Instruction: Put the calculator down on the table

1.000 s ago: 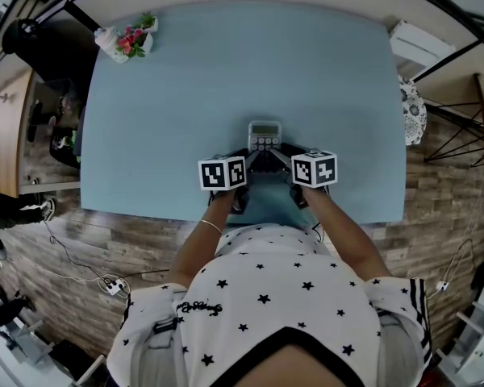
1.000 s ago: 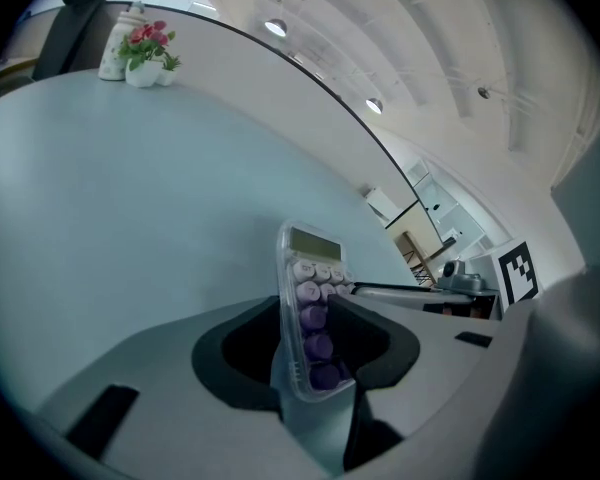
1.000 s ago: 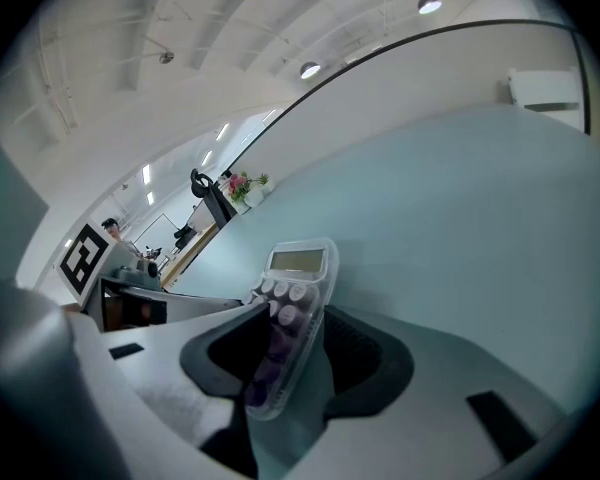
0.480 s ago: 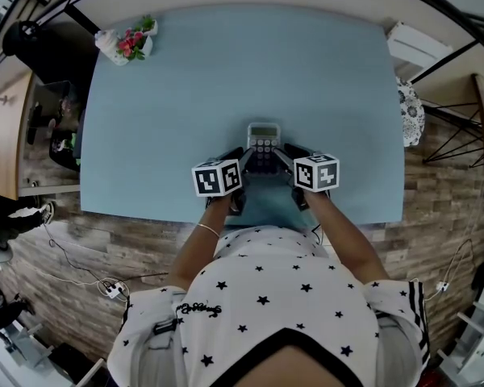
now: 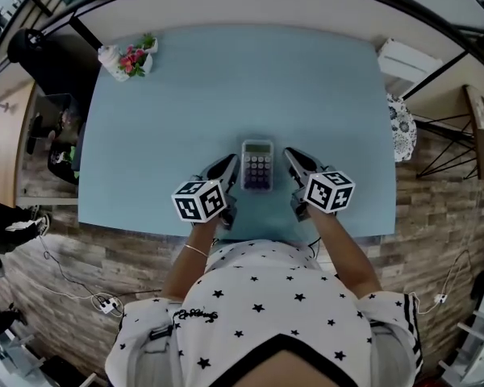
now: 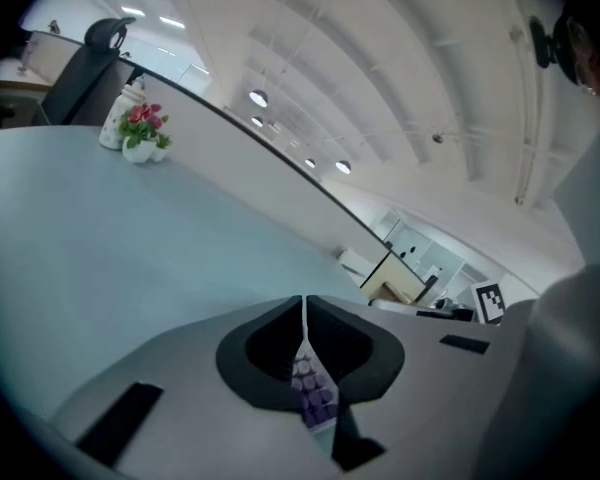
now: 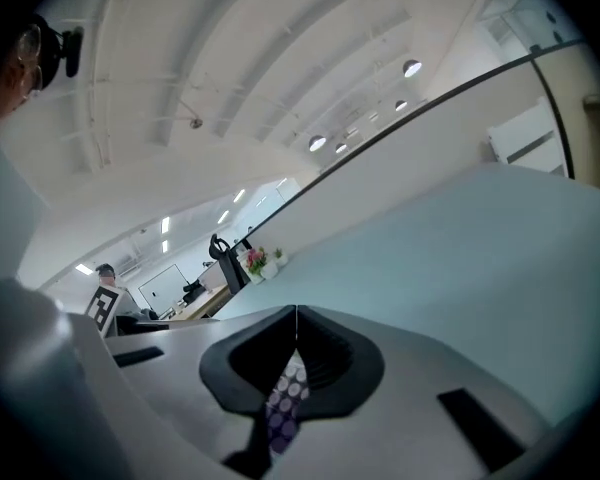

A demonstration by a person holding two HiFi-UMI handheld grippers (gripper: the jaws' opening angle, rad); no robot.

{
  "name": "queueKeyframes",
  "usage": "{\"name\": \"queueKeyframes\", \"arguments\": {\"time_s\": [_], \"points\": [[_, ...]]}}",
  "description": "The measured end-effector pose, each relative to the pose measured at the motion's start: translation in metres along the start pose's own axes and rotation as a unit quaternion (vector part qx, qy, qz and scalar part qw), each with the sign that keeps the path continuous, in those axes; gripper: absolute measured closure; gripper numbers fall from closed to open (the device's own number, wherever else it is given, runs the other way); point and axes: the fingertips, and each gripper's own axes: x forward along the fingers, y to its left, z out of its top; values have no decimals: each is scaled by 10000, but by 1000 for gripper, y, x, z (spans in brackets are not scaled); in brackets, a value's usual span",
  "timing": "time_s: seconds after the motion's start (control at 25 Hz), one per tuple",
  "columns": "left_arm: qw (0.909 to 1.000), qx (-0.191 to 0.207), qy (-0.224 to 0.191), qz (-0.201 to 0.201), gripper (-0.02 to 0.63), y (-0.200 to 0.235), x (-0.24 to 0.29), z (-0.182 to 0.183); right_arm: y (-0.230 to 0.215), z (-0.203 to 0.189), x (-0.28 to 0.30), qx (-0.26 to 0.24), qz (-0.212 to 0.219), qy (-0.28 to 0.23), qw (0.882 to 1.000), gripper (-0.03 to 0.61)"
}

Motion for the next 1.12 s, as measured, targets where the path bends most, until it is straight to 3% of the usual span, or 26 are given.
{"name": "queueKeyframes", "arguments": {"time_s": [0.2, 0.44, 0.56, 0.84, 1.12], "points": [[9961, 441, -664, -390, 575, -27, -18, 43, 24, 38, -16, -236, 307, -581, 9976, 579], [9792, 1814, -883, -233, 575, -54, -35, 70, 52, 72, -36, -963, 383, -1060, 9889, 580], [9700, 2253, -892, -198, 575, -66, -39, 74, 67, 83, -44, -1307, 426, -1223, 9829, 580], [9706, 2198, -937, -275, 575, -76, -40, 76, 84, 85, -48, -1523, 527, -1273, 9787, 580], [9661, 2409, -902, -233, 575, -79, -44, 75, 91, 80, -43, -1465, 595, -1194, 9802, 580]]}}
